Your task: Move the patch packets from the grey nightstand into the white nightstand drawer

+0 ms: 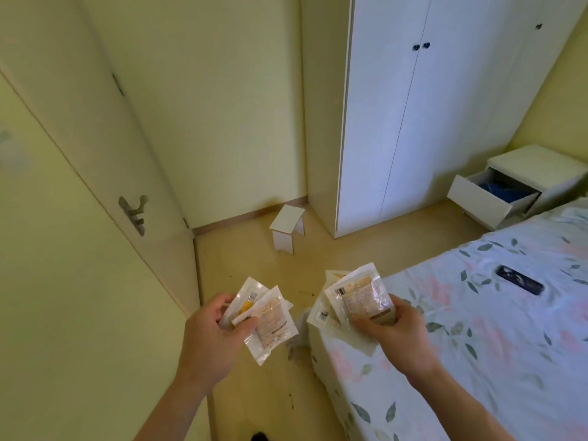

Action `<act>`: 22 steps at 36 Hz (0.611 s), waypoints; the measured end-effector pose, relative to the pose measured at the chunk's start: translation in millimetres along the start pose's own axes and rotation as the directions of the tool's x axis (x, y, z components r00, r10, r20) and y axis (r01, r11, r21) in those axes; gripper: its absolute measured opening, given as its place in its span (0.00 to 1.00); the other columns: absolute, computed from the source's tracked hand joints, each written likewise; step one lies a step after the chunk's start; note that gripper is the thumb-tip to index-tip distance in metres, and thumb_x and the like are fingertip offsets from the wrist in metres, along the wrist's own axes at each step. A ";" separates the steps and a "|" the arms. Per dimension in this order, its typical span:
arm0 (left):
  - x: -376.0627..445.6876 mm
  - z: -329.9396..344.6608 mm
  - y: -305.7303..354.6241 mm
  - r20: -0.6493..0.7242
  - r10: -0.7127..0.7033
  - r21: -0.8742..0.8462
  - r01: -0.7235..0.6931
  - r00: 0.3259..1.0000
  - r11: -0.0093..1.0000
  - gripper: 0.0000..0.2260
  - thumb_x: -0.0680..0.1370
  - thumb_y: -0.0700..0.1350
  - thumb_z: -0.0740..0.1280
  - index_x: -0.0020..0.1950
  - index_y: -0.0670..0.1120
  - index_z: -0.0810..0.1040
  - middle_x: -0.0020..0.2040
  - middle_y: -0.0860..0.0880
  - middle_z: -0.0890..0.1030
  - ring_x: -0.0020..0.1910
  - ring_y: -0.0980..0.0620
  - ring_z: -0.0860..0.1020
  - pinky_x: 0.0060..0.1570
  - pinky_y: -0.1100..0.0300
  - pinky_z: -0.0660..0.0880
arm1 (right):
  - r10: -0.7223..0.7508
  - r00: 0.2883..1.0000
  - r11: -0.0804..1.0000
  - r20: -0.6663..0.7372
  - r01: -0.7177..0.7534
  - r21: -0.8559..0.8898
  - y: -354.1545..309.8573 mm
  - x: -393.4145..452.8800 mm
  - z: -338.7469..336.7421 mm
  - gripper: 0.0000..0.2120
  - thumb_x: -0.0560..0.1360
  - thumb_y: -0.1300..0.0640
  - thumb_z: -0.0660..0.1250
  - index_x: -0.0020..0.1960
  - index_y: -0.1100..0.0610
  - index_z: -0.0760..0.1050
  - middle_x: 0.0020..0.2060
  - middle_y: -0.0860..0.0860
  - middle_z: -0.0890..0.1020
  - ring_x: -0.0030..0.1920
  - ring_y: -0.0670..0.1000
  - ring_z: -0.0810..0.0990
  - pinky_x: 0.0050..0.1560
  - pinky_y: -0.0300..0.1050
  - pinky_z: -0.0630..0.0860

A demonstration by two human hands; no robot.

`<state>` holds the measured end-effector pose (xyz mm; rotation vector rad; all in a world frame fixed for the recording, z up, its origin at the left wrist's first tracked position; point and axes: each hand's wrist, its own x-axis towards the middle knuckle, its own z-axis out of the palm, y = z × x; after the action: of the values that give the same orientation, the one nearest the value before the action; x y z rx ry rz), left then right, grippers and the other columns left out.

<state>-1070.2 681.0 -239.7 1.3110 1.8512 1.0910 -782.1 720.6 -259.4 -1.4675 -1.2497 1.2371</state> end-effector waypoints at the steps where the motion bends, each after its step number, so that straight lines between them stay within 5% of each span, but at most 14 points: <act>1: 20.6 -2.2 -2.7 0.002 0.004 -0.001 -0.004 1.000 1.000 0.11 0.72 0.40 0.77 0.48 0.55 0.82 0.41 0.54 0.85 0.35 0.55 0.81 0.30 0.63 0.75 | -0.006 1.000 1.000 -0.004 0.006 -0.003 -2.9 13.6 11.4 0.11 0.70 0.62 0.80 0.50 0.55 0.84 0.40 0.51 0.88 0.41 0.51 0.87 0.43 0.46 0.85; 5: 98.3 -12.1 -9.8 0.023 0.008 -0.006 -0.008 1.000 1.000 0.14 0.71 0.41 0.78 0.50 0.57 0.81 0.42 0.58 0.85 0.39 0.58 0.83 0.37 0.57 0.81 | -0.011 0.998 1.000 -0.058 0.011 0.004 -9.2 59.2 49.8 0.11 0.70 0.65 0.79 0.50 0.56 0.84 0.40 0.51 0.88 0.41 0.51 0.87 0.40 0.43 0.84; 11: 202.9 -16.7 -9.3 0.135 0.040 0.022 -0.044 0.990 0.999 0.13 0.71 0.45 0.78 0.51 0.56 0.80 0.43 0.56 0.85 0.38 0.61 0.83 0.33 0.64 0.79 | 0.032 0.987 0.999 -0.159 -0.029 0.022 -15.3 112.9 85.9 0.10 0.69 0.63 0.80 0.49 0.55 0.84 0.39 0.50 0.88 0.40 0.50 0.87 0.36 0.37 0.80; 16: 274.9 -2.1 1.3 0.246 0.087 -0.014 -0.086 0.965 0.996 0.11 0.72 0.43 0.77 0.49 0.56 0.81 0.42 0.56 0.85 0.38 0.57 0.83 0.33 0.63 0.78 | 0.083 0.963 0.996 -0.257 -0.069 0.062 -21.8 162.0 95.5 0.11 0.69 0.63 0.80 0.50 0.54 0.85 0.40 0.51 0.88 0.42 0.52 0.88 0.42 0.48 0.84; 22: 374.5 21.6 2.8 0.323 0.106 0.013 -0.117 0.940 0.993 0.10 0.72 0.44 0.77 0.48 0.55 0.81 0.42 0.56 0.85 0.38 0.56 0.83 0.32 0.62 0.78 | 0.132 0.931 0.990 -0.341 -0.104 0.099 -19.9 246.4 104.2 0.11 0.69 0.63 0.80 0.49 0.55 0.84 0.39 0.51 0.88 0.40 0.50 0.87 0.40 0.45 0.81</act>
<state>-1170.7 1042.0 -255.3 1.5279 1.5729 0.8449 -882.7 966.2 -298.7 -1.6374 -0.8777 1.0329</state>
